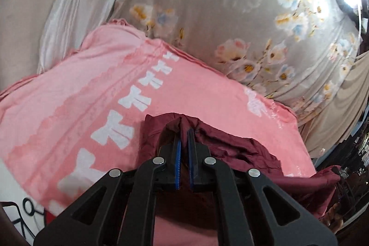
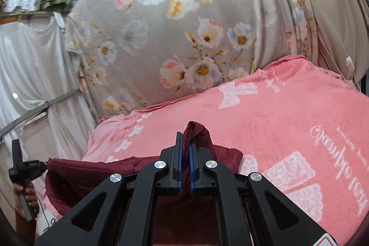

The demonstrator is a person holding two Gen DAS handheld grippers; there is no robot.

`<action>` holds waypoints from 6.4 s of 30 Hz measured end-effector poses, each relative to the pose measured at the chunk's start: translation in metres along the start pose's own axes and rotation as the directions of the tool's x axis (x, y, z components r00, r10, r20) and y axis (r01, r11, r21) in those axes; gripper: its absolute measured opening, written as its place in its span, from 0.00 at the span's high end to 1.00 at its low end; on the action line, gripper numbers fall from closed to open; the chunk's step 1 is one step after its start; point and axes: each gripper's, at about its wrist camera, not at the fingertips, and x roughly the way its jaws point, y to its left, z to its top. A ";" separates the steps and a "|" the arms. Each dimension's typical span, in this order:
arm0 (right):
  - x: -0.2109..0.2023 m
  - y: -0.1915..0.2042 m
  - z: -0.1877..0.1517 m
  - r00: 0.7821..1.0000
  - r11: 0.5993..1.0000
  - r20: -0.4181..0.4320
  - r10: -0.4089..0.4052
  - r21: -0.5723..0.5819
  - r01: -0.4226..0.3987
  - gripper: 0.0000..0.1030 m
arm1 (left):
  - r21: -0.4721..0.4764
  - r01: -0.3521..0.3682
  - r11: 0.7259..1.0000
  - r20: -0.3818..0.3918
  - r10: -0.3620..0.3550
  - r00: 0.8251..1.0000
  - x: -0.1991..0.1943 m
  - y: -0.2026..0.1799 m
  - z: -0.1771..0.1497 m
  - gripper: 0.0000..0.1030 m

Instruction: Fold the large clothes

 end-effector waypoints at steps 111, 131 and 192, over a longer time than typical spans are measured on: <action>0.281 0.100 -0.114 0.877 0.925 -0.416 -0.241 -0.372 0.078 0.98 | 0.311 -0.220 0.925 -0.220 0.295 0.930 0.312 -0.123 -0.054 0.70; 0.244 0.105 -0.108 0.897 0.982 -0.433 -0.089 -0.190 0.005 0.88 | 0.333 -0.258 0.907 -0.153 0.322 0.934 0.318 -0.125 -0.069 0.70; 0.110 0.151 -0.215 0.906 0.907 -0.402 -0.137 -0.418 -0.049 0.85 | -0.023 0.011 1.000 -0.237 -0.016 0.971 0.109 -0.016 -0.042 0.87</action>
